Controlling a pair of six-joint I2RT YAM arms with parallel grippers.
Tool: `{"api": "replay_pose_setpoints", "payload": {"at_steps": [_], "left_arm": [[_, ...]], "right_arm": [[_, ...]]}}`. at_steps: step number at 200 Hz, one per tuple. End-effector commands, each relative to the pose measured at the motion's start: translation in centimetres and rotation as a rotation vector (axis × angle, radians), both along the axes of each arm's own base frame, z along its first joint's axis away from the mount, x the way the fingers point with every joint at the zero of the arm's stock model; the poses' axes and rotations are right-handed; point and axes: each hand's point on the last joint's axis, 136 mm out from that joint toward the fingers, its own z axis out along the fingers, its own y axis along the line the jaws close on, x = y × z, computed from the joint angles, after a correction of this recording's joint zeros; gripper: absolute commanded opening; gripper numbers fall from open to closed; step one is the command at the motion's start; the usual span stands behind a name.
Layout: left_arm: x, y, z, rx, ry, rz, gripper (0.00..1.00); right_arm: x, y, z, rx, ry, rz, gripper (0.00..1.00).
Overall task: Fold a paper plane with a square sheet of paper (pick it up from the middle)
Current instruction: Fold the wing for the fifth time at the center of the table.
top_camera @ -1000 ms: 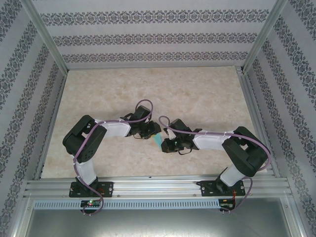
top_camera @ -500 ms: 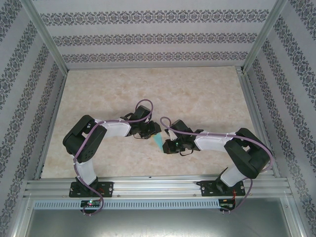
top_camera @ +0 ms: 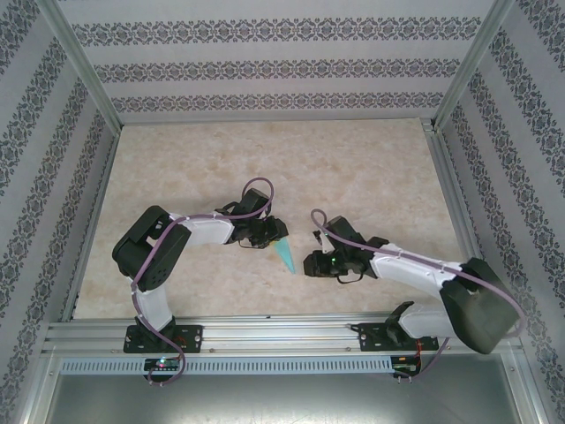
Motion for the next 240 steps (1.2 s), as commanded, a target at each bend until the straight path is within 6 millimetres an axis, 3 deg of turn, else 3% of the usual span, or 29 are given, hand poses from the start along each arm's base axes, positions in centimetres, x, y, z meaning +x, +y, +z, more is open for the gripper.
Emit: {"api": "replay_pose_setpoints", "payload": {"at_steps": [1, 55, 158, 240], "left_arm": [[-0.7, 1.6, -2.5, 0.098, 0.058, 0.026, 0.34], [-0.8, 1.5, -2.4, 0.095, 0.059, 0.021, 0.34], [-1.0, 1.7, -2.7, 0.102, 0.066, 0.017, 0.34], [-1.3, 1.7, -2.8, 0.1, 0.075, 0.013, 0.34]], "right_arm": [[1.2, 0.0, 1.4, 0.076, -0.047, -0.082, 0.31], [3.1, 2.1, 3.5, 0.3, -0.032, -0.164, 0.23], [4.1, 5.0, 3.9, 0.392, 0.038, -0.132, 0.19], [5.1, 8.4, 1.7, 0.426, 0.133, -0.12, 0.13]]}}
